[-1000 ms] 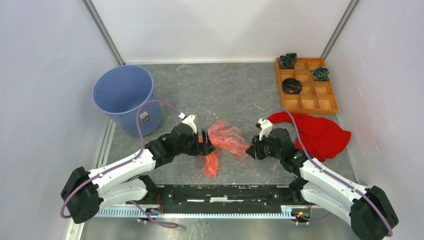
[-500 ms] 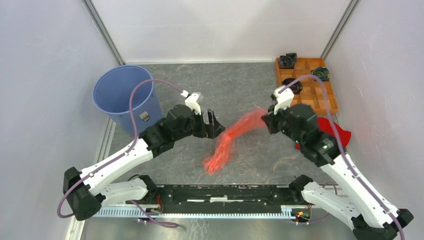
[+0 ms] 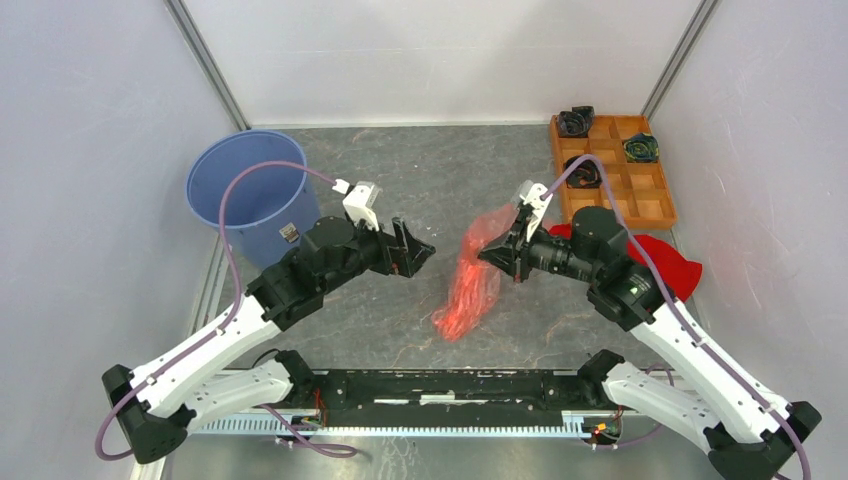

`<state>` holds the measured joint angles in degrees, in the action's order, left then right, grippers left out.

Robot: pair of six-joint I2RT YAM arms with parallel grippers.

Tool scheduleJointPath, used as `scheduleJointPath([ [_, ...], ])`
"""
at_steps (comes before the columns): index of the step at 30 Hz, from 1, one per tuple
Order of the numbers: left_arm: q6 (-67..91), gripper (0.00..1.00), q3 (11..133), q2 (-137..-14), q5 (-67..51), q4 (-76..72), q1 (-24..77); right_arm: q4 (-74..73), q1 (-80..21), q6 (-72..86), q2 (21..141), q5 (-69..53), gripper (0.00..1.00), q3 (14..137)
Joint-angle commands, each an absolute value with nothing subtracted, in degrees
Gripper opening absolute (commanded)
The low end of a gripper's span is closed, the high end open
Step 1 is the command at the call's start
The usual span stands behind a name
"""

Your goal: Put the trash bags into the trash bin

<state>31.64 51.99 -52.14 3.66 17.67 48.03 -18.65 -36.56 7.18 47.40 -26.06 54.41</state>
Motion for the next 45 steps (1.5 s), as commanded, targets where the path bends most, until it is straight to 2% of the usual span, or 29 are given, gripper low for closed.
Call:
scheduleJointPath([
  [1,32.4,1.0,48.6,-50.7,5.0,17.6,48.1,-6.4,-37.4,14.3,45.1,-22.3,0.0,54.8],
  [6,33.4,1.0,48.7,-53.3,0.6,16.2,48.1,-12.0,-37.4,21.9,47.6,10.1,0.0,66.7],
  [11,35.0,1.0,49.3,-55.9,-5.5,12.6,48.1,-12.1,-37.4,28.8,49.0,25.9,0.0,68.8],
  [15,36.0,1.0,51.1,-62.9,-10.3,14.1,48.1,-19.5,-37.4,31.2,47.7,35.9,0.0,62.2],
  [19,35.8,1.0,51.6,-64.6,-2.4,18.3,47.7,-25.5,-37.3,35.4,42.4,41.3,0.0,46.4],
  [21,35.0,1.0,51.5,-63.7,-0.2,18.8,46.8,-25.5,-37.4,34.2,40.3,38.4,0.0,39.9],
  [26,31.6,1.0,54.9,-66.1,3.1,21.9,44.6,-20.1,-37.4,19.6,39.8,14.2,0.03,37.6],
  [32,33.3,1.0,53.5,-71.6,-8.9,16.8,44.6,-17.1,-37.3,14.8,40.9,4.5,0.04,37.2],
  [34,34.7,0.96,52.4,-74.2,-12.4,15.4,44.6,-15.6,-37.3,15.4,41.1,0.7,0.03,35.8],
  [37,36.2,0.95,48.5,-75.7,-13.9,11.9,44.6,-12.4,-37.4,14.8,41.2,-11.2,0.06,33.2],
  [40,35.0,0.97,46.7,-78.4,-10.4,11.1,44.2,-14.1,-37.5,13.7,41.2,-15.5,0.09,32.5],
  [42,33.5,0.92,48.0,-81.8,-7.7,12.7,43.5,-16.1,-37.4,13.2,40.6,-15.3,0.08,31.9],
  [45,32.2,0.77,51.2,-85.8,-5.2,12.1,43.0,-16.2,-37.4,14.6,38.7,-15.4,0.05,29.7],
])
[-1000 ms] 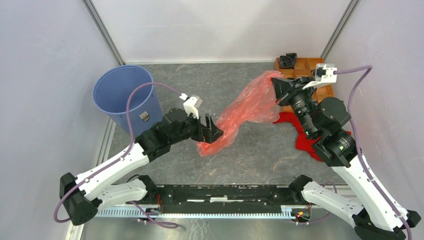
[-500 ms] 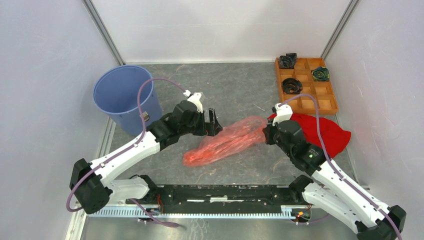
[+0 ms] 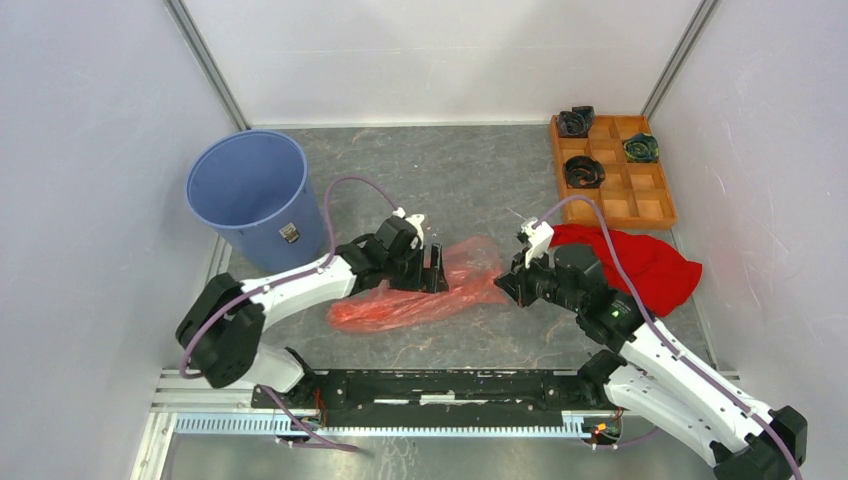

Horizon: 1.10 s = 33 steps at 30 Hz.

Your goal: Put the trash bags into the trash bin

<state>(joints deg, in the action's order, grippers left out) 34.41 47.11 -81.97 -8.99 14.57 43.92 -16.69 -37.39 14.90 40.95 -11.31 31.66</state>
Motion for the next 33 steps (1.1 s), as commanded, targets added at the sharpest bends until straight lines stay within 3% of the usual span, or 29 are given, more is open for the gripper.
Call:
scheduleJointPath([
  [1,31.9,0.7,52.9,-87.0,-4.9,11.8,42.9,-15.7,-37.4,15.2,37.9,-15.4,0.04,28.8],
  [7,29.9,0.21,70.5,-96.9,-8.4,15.7,42.9,-15.4,-37.4,17.0,36.0,-14.5,0.0,29.5],
  [9,30.0,0.11,75.7,-98.3,-10.0,15.9,42.9,-14.9,-37.4,16.7,36.0,-14.9,0.0,30.5],
  [18,24.7,0.04,99.2,-99.5,-14.6,22.0,43.0,-22.2,-37.4,7.9,43.9,-4.8,0.0,52.7],
  [20,21.8,0.12,103.3,-99.1,-11.8,26.1,43.0,-21.9,-37.4,7.1,45.1,-7.9,0.0,54.6],
  [22,19.8,0.42,103.3,-97.1,-7.8,27.9,42.9,-19.3,-37.4,7.6,45.5,-13.1,0.0,53.6],
  [24,18.9,0.65,97.8,-93.7,-4.4,27.9,42.9,-16.3,-37.4,8.9,45.9,-17.2,0.0,50.9],
  [27,18.1,0.86,86.1,-86.9,1.9,27.8,42.9,-12.1,-37.4,12.2,46.6,-20.0,0.0,44.9],
  [30,18.6,0.99,74.1,-78.0,6.2,28.5,42.8,-3.2,-37.5,17.9,46.5,-23.0,0.0,35.5],
  [33,21.4,1.0,64.9,-69.8,5.3,28.7,42.8,7.6,-38.4,24.0,49.1,-26.4,0.01,27.7],
])
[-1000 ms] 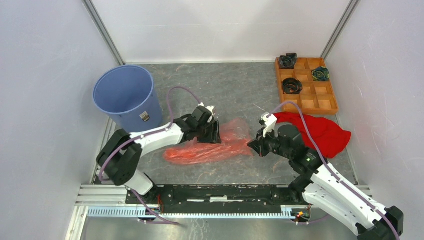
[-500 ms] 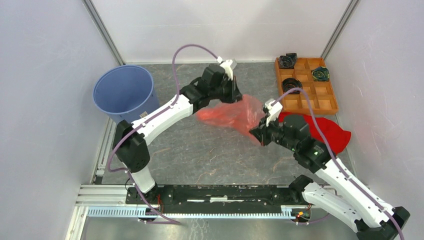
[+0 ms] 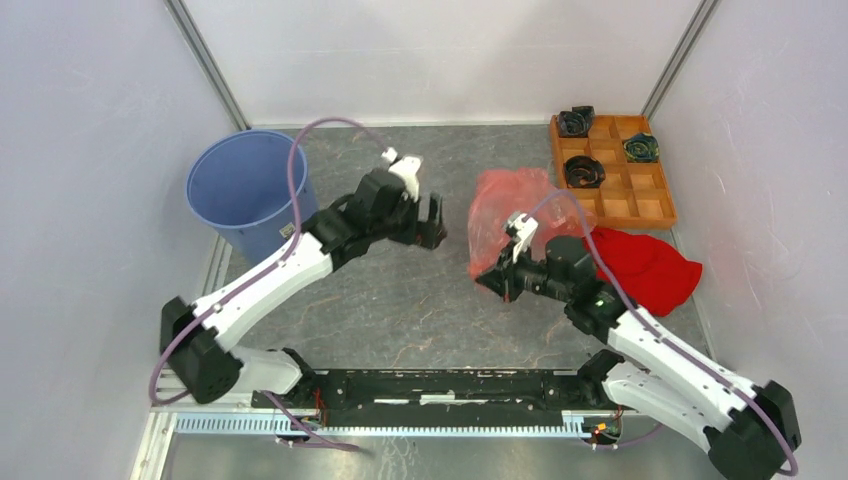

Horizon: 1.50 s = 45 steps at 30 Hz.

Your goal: Put the trash bags into the trash bin

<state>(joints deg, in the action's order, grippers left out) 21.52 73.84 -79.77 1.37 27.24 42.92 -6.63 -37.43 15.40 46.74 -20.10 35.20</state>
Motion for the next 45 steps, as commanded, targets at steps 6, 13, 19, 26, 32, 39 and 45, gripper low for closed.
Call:
scheduleJointPath([
  [6,29.5,1.0,52.1,-60.0,-4.1,22.0,42.8,13.6,-45.1,24.9,60.8,-25.1,0.24,28.6],
  [13,31.6,1.0,50.4,-61.8,-9.8,17.4,42.8,-3.8,-47.5,17.4,58.4,-15.3,0.75,36.0],
  [19,31.3,1.0,49.9,-65.1,-15.4,14.2,43.1,-17.2,-47.5,17.0,45.7,-2.7,0.93,34.5],
  [26,32.6,1.0,46.7,-67.9,-18.4,9.0,44.2,-24.9,-47.5,19.4,42.2,8.7,0.98,34.1],
  [32,34.1,1.0,43.1,-67.7,-17.4,7.3,46.7,-25.1,-47.8,17.9,48.4,15.4,0.97,32.5],
  [39,35.5,0.95,41.2,-64.6,-14.7,8.5,46.7,-10.2,-54.0,11.0,55.2,27.3,0.94,28.6],
  [45,36.4,1.0,39.4,-58.0,-13.2,10.5,46.7,8.6,-57.5,1.2,59.2,34.6,0.79,25.7],
])
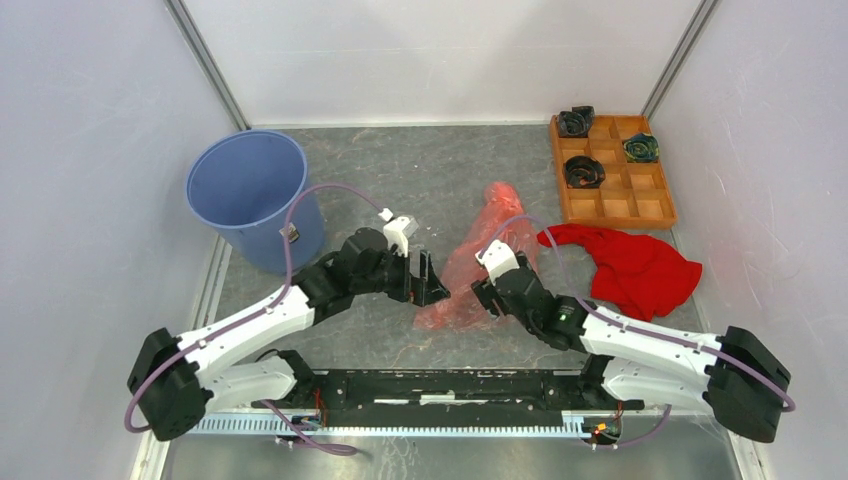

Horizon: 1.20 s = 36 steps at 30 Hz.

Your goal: Put the trash bags into the trash bin

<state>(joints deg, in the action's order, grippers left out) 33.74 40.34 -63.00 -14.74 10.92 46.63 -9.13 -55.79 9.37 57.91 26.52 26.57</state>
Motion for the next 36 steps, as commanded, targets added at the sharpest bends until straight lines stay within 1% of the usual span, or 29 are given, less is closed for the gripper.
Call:
scheduleJointPath([
  [1,37.1,1.0,38.9,-56.9,-13.5,10.3,46.7,11.1,-57.5,0.5,59.6,35.1,0.73,25.3],
  [2,37.8,1.0,38.3,-55.8,-13.8,9.9,46.7,13.1,-57.6,-1.4,60.1,35.4,0.65,25.2],
  [3,38.5,1.0,37.7,-55.0,-14.1,9.4,46.7,14.9,-57.5,-2.1,60.4,35.2,0.53,25.3],
  [4,39.2,1.0,37.0,-54.4,-14.3,8.7,46.7,15.2,-57.6,-2.4,60.6,34.3,0.47,26.3],
  [5,39.9,1.0,36.5,-53.9,-14.6,8.0,46.7,14.9,-57.5,-2.4,60.8,33.7,0.37,27.3],
  [7,40.9,1.0,35.4,-53.0,-14.8,6.6,46.7,12.9,-57.5,-1.1,61.2,33.3,0.06,30.5],
  [8,41.3,1.0,35.0,-52.7,-14.7,5.9,46.7,10.7,-57.5,-0.2,61.6,33.8,0.0,32.5],
  [13,40.8,1.0,35.6,-51.7,-11.3,4.6,48.0,-2.8,-57.2,5.8,62.1,32.1,0.0,43.5],
  [15,39.9,1.0,36.7,-52.1,-7.2,4.9,50.3,-6.9,-57.1,6.9,62.2,31.1,0.0,47.3],
  [18,38.3,0.99,39.2,-53.6,3.8,7.2,56.0,-11.8,-56.9,7.9,62.7,30.1,0.0,51.3],
  [20,37.2,0.98,40.7,-55.2,10.5,8.1,59.6,-13.7,-57.0,8.0,62.8,29.6,0.0,53.0],
  [22,36.3,0.94,42.9,-58.3,15.3,9.4,60.4,-15.0,-56.9,7.9,62.4,29.5,0.0,54.3],
  [25,35.7,0.89,46.4,-62.5,18.8,11.8,61.1,-16.3,-56.8,7.8,61.9,29.6,0.0,55.8],
  [31,33.8,0.91,52.6,-68.5,29.9,17.5,63.1,-17.9,-56.7,7.5,61.2,30.7,0.0,57.1],
  [33,32.9,0.87,53.7,-69.9,31.4,18.5,63.1,-17.8,-56.6,7.7,60.4,30.7,0.0,56.8],
  [36,31.7,0.72,55.6,-71.0,32.3,20.1,63.1,-17.5,-56.6,7.2,59.4,30.9,0.0,56.3],
])
